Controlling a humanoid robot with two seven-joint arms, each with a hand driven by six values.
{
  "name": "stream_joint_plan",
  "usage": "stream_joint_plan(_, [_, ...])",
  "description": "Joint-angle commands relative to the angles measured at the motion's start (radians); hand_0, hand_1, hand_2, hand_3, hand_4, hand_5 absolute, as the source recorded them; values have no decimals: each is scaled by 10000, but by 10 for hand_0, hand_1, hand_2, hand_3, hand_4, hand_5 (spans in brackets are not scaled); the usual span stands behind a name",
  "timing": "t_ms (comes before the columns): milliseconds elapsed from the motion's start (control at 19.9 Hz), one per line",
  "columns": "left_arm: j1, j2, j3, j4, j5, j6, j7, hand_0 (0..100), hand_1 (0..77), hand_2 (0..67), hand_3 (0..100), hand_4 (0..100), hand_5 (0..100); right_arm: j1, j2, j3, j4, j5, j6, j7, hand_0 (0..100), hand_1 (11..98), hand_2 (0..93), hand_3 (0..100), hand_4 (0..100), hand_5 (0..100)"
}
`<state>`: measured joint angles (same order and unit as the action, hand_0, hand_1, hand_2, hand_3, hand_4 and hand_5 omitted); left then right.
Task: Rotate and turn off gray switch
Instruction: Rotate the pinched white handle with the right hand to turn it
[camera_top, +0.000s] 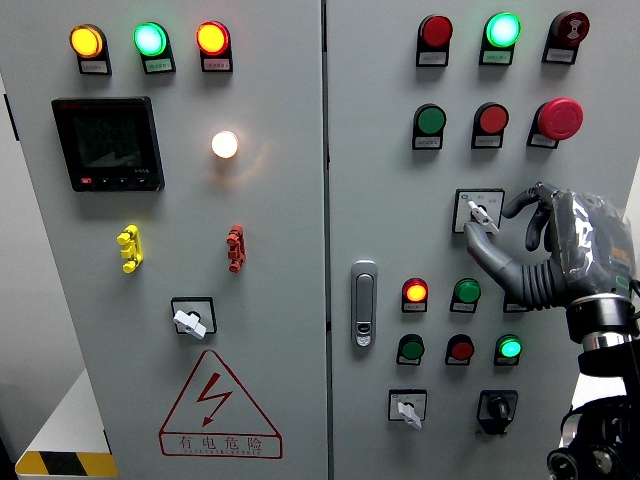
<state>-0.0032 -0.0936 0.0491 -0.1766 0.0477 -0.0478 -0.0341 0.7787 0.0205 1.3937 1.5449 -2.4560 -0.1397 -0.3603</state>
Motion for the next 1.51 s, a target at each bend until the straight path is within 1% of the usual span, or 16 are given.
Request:
stream_joint_plan(0, [1,0,0,1,-1,3,3,0,0,101,208,121,127,6,-21,7,-140,1,-45,44,142,402,583,943,961,1000])
stream_joint_plan(50, [1,0,0,1,-1,3,3,0,0,102,208,121,127,6,-21,-8,-140,1,-45,120,149,401,586,946,961,1000])
stream_joint_plan(151, [-14,0,0,1,-1,3,3,0,0,102,208,121,127,36,-21,-9,-171,-15,-45,121,186,395,593,951,963,1000])
stream_joint_plan(503, [1,0,0,1,-1,3,3,0,0,102,208,121,127,205,-21,-24,-339,-30,-45,121,246,380,648,992,968,1000])
stream_joint_plan(553, [1,0,0,1,-1,3,3,0,0,101,208,121,127,205,-6,-39,-324,-45,-45,121,251,378,653,998,968,1000])
stream_joint_plan(603, [-14,0,0,1,-1,3,3,0,0,102,208,121,127,205,-6,-39,-324,-45,-75,121,263,376,655,1000,967,1000])
stream_joint_plan(654, [1,0,0,1,-1,3,3,0,0,102,208,121,127,220,-6,-54,-355,-61,-137,121,267,375,662,1000,968,1000])
stream_joint_plan(704, [1,0,0,1,-1,3,3,0,0,101,208,121,127,221,-21,-85,-370,-61,-152,121,274,373,671,1000,967,1000])
stream_joint_plan(905, [1,0,0,1,-1,3,3,0,0,101,208,121,127,221,-21,-147,-386,-76,-168,121,290,371,685,1000,969,1000])
stream_joint_plan(1307, [-14,-15,0,1,-1,3,3,0,0,101,208,121,127,328,-21,-177,-462,-76,-183,106,302,378,686,1000,968,1000])
stream_joint_plan(1358, [1,0,0,1,-1,3,-12,0,0,101,208,121,127,358,-6,-193,-462,-76,-183,106,307,379,686,1000,971,1000])
stream_joint_plan(1408, [1,0,0,1,-1,3,3,0,0,101,208,121,127,374,-21,-193,-493,-76,-183,106,308,379,686,1000,971,1000])
stream_joint_plan(1458, [-14,0,0,1,-1,3,3,0,0,101,208,121,127,389,-21,-193,-493,-76,-183,106,315,380,686,1000,969,1000])
